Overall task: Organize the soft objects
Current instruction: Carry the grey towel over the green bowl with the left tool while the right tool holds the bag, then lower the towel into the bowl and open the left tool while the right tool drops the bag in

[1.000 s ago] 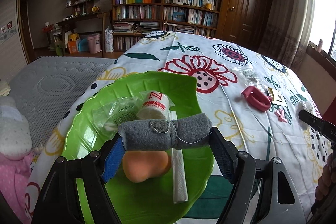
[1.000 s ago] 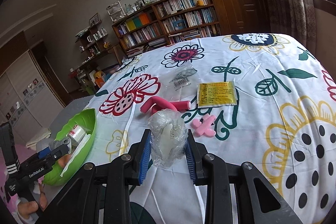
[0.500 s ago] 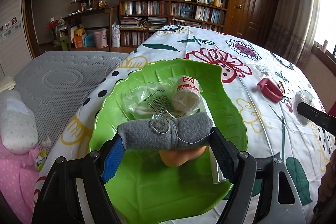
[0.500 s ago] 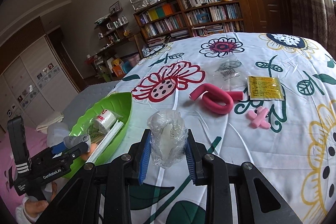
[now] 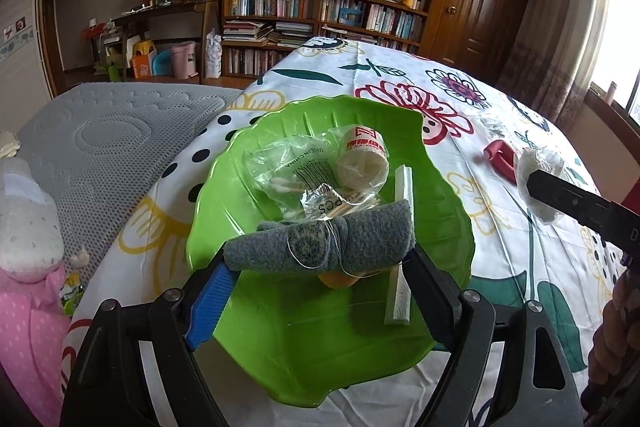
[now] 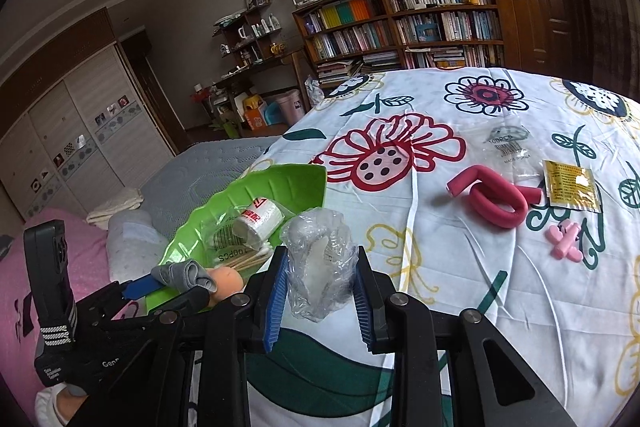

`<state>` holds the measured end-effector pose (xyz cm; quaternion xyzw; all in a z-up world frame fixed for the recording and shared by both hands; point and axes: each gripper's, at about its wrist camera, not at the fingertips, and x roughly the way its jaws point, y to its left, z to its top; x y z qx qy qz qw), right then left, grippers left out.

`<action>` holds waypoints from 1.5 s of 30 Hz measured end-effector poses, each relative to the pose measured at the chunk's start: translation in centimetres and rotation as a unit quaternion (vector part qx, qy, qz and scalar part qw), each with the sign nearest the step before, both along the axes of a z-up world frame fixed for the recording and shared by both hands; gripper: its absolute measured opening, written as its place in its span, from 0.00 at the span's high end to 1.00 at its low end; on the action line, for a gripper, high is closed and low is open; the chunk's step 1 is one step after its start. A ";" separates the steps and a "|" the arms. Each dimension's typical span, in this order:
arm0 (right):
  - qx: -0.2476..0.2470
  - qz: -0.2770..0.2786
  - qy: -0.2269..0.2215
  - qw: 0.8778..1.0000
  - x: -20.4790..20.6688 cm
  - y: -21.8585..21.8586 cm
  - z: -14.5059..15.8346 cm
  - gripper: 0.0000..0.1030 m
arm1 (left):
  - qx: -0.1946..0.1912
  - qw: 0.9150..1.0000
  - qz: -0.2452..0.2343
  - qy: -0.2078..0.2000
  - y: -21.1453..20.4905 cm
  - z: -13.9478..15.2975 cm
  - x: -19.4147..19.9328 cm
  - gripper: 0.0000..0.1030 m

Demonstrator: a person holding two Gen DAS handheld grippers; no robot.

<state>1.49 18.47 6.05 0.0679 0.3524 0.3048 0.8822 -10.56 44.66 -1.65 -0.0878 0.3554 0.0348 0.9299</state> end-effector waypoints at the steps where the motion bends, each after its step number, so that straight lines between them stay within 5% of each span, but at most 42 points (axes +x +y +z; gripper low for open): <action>1: 0.000 0.003 0.000 1.000 0.0 0.3 0.0 0.69 | -0.001 1.000 0.001 0.000 0.1 0.0 -0.1 0.19; 21: 0.008 0.049 0.014 0.999 0.2 4.8 -0.3 0.63 | -0.015 1.000 0.003 -0.022 0.9 1.3 -1.7 0.16; 26: 0.013 0.043 0.025 0.999 0.7 4.6 -0.9 0.55 | -0.021 0.999 0.014 -0.035 1.4 2.0 -2.1 0.17; 45: -0.006 0.011 0.019 1.000 -0.2 2.0 -1.8 0.55 | -0.023 0.998 0.040 -0.041 2.7 1.7 -0.9 0.12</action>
